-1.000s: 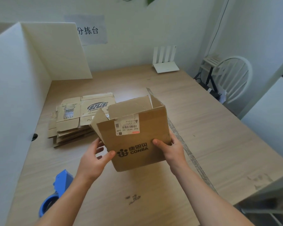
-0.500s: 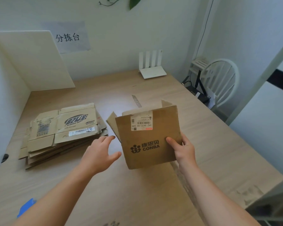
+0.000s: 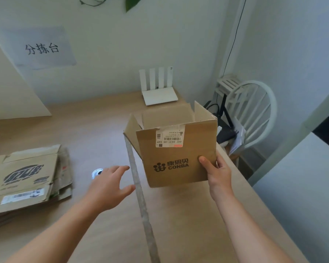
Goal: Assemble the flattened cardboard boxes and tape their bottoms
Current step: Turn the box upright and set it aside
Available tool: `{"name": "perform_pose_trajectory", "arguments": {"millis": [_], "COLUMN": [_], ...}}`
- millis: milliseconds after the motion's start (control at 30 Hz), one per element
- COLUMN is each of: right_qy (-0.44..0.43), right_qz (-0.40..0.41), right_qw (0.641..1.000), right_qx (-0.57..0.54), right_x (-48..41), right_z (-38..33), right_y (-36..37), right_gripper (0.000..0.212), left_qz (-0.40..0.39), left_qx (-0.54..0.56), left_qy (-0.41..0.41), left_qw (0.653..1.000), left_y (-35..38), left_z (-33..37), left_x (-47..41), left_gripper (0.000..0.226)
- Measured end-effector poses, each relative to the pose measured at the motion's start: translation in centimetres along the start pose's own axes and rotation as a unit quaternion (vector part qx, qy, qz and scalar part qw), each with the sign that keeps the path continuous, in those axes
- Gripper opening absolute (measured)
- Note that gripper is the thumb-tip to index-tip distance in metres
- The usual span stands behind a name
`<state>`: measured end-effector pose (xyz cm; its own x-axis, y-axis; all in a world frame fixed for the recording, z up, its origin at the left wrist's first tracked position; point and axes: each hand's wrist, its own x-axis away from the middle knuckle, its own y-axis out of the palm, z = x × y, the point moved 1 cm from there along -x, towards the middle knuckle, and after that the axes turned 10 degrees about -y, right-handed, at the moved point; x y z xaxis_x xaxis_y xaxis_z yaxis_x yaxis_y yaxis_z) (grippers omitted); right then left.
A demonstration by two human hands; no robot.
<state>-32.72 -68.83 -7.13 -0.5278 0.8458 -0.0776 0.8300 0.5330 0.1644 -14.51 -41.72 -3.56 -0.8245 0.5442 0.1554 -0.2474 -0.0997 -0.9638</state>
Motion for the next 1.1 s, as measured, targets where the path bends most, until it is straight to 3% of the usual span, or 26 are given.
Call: {"name": "perform_pose_trajectory", "arguments": {"millis": [100,433,633,733,833,1000,1100], "right_qy": [-0.012,0.006,0.026,0.027,0.046,0.042,0.044], "right_qz": [0.018,0.037,-0.049,-0.088,-0.103,-0.094,-0.067], "right_qw": [1.0,0.999,0.998,0.995,0.99,0.989,0.992], "right_qx": [-0.007,-0.021,-0.001,0.05,0.085,0.103,0.095], "right_x": [-6.0,-19.9,-23.1,-23.8,-24.1,-24.2,-24.5], "right_z": [0.4,5.5,8.4,9.3,10.0,9.6,9.9], "right_y": [-1.5,-5.5,-6.4,-6.9,-7.2,-6.5,-6.3], "right_gripper": [0.042,0.049,0.062,0.046,0.025,0.042,0.033], "left_qz": [0.001,-0.014,-0.044,-0.052,-0.05,-0.051,-0.055], "left_qx": [-0.032,-0.078,-0.047,-0.034,-0.032,-0.019,-0.008], "left_qy": [0.015,0.025,0.0,-0.005,-0.001,0.003,0.001], "left_qw": [0.999,0.997,0.998,0.998,0.998,0.999,0.998], "left_y": [0.2,3.0,5.1,5.8,6.2,6.4,6.3], "left_z": [4.1,11.8,12.6,12.9,13.1,13.2,13.0], "left_x": [-4.2,-16.4,-19.5,-20.2,-20.6,-20.9,-20.9], "left_gripper": [0.07,0.066,0.066,0.066,0.066,0.064,0.064]}}
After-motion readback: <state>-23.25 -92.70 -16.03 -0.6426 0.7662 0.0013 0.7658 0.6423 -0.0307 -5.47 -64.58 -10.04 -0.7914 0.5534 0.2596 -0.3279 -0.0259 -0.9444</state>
